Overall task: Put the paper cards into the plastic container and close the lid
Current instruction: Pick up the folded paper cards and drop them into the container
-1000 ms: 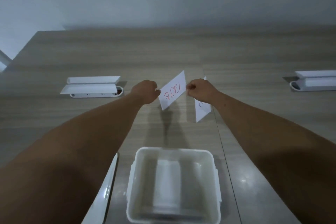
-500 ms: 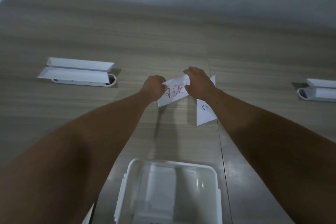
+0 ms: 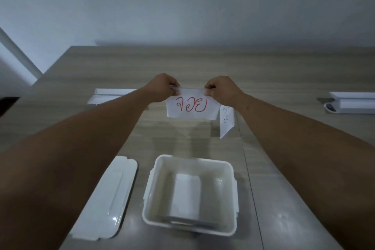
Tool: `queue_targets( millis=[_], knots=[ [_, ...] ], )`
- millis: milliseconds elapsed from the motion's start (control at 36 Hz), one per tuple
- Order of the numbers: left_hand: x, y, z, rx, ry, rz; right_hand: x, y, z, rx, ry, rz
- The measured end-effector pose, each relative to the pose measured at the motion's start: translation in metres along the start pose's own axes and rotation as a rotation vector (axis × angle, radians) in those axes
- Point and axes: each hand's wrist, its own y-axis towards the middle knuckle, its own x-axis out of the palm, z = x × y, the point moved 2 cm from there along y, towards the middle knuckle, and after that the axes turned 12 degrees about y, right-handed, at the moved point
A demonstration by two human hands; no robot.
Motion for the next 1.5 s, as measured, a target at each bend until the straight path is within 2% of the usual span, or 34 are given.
queue_targets(
  millis=[306, 528, 778, 1056, 1194, 1278, 1500],
  knots=[
    [0.016, -0.077, 0.024, 0.010, -0.156, -0.045, -0.011, -0.100, -0.022, 0.037, 0.051, -0.027],
    [0.037, -0.128, 0.017, 0.061, -0.136, -0.009, 0.013, -0.152, -0.034, 0.124, 0.052, -0.056],
    [0.095, -0.194, -0.026, 0.070, -0.178, -0.182, 0.082, -0.219, -0.036, 0.218, 0.005, -0.172],
    [0.146, -0.241, -0.027, 0.227, 0.087, -0.384, 0.137, -0.280, -0.008, 0.322, 0.002, -0.236],
    [0.154, -0.242, -0.026, 0.225, 0.118, -0.470, 0.136, -0.277, -0.002, 0.356, -0.022, -0.310],
    [0.144, -0.225, -0.023, 0.167, 0.046, -0.422, 0.120, -0.261, 0.000, 0.341, -0.018, -0.267],
    [0.095, -0.145, -0.007, 0.096, 0.064, -0.220, 0.055, -0.188, 0.024, 0.308, -0.075, 0.016]
  ],
)
